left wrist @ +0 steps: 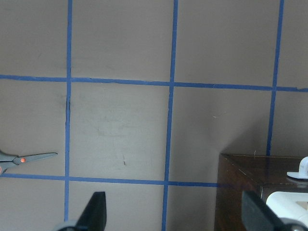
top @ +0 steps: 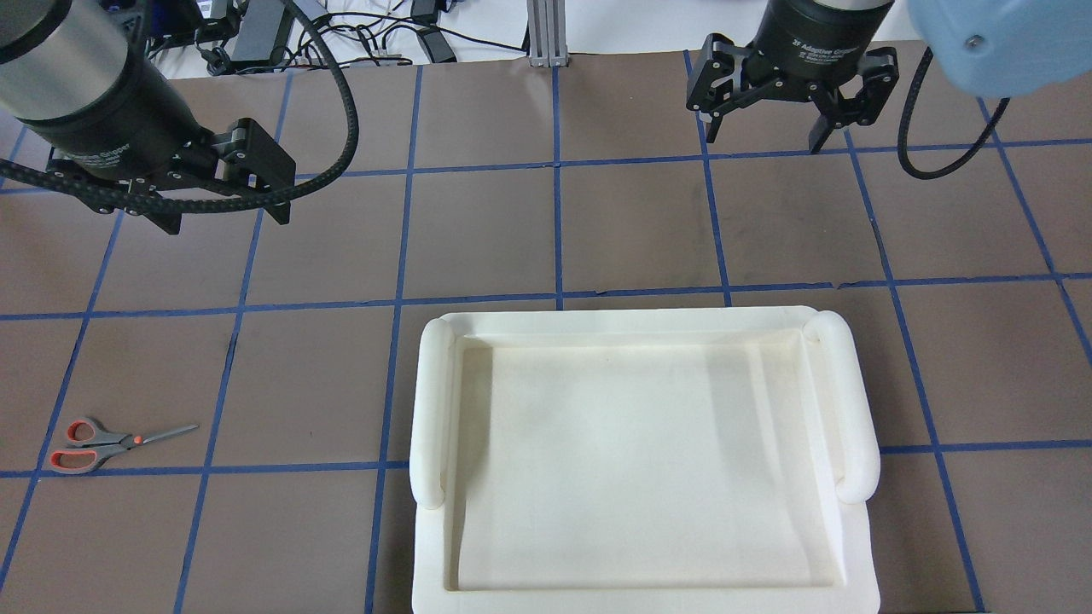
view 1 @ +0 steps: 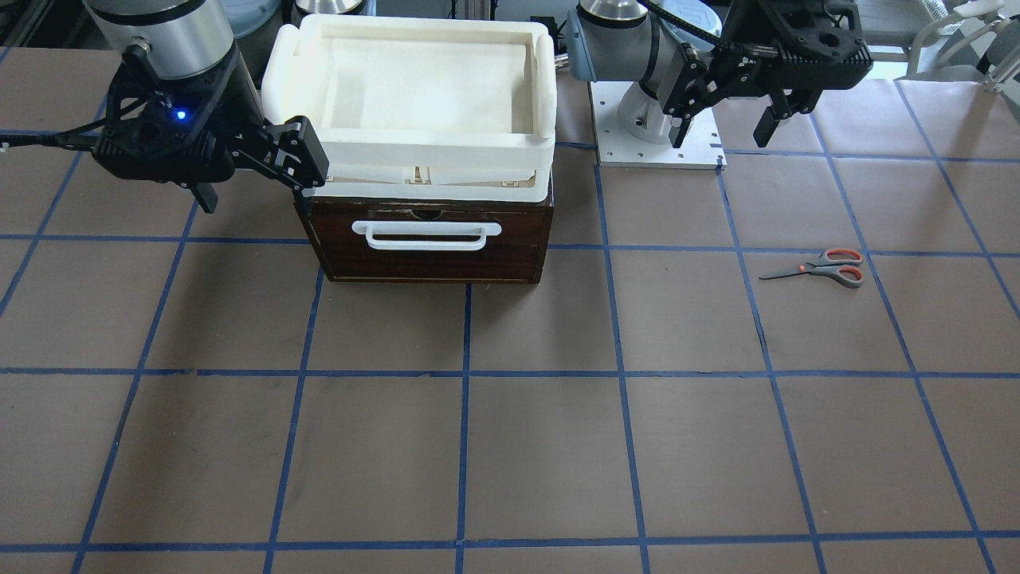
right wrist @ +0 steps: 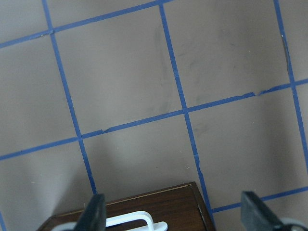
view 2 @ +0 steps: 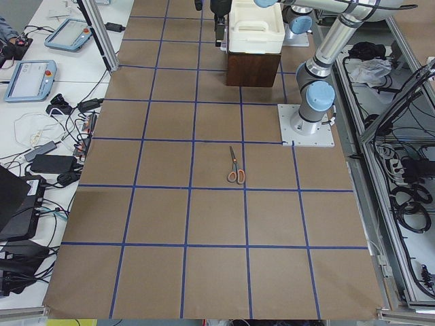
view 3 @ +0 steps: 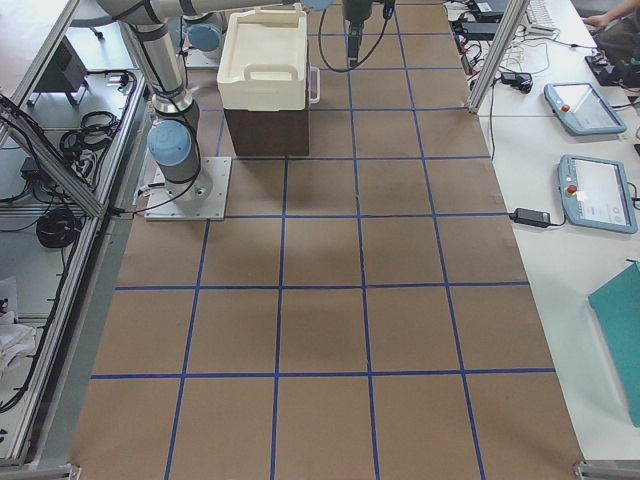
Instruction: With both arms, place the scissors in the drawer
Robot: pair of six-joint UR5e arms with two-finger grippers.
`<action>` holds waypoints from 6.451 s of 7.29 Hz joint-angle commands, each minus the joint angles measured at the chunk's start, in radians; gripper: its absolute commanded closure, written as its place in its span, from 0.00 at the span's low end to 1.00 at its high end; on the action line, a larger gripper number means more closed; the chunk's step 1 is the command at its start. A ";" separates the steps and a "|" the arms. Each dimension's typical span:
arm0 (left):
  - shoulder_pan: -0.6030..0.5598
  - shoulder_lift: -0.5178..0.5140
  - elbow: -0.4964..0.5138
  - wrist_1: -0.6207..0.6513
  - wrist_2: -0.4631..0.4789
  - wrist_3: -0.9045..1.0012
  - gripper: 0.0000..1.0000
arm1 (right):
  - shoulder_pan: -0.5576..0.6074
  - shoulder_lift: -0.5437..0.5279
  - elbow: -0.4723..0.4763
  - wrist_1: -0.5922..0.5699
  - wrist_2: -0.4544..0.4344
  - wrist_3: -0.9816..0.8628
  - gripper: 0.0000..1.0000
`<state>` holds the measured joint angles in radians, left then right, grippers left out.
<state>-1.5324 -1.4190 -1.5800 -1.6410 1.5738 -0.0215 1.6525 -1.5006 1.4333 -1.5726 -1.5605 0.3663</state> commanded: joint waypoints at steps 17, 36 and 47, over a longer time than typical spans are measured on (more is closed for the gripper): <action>-0.005 0.005 -0.017 0.000 0.000 0.002 0.00 | 0.225 0.332 0.004 -0.012 0.082 1.269 0.00; 0.811 -0.294 -0.705 0.840 0.099 2.138 0.02 | 0.234 0.362 0.056 0.082 0.100 1.289 0.00; 0.842 -0.367 -0.716 0.965 0.057 2.301 0.72 | 0.244 0.373 0.075 -0.043 0.094 1.266 0.00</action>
<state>-0.6854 -1.7856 -2.2977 -0.6765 1.6309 2.2811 1.8961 -1.1271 1.5115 -1.5857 -1.4648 1.6357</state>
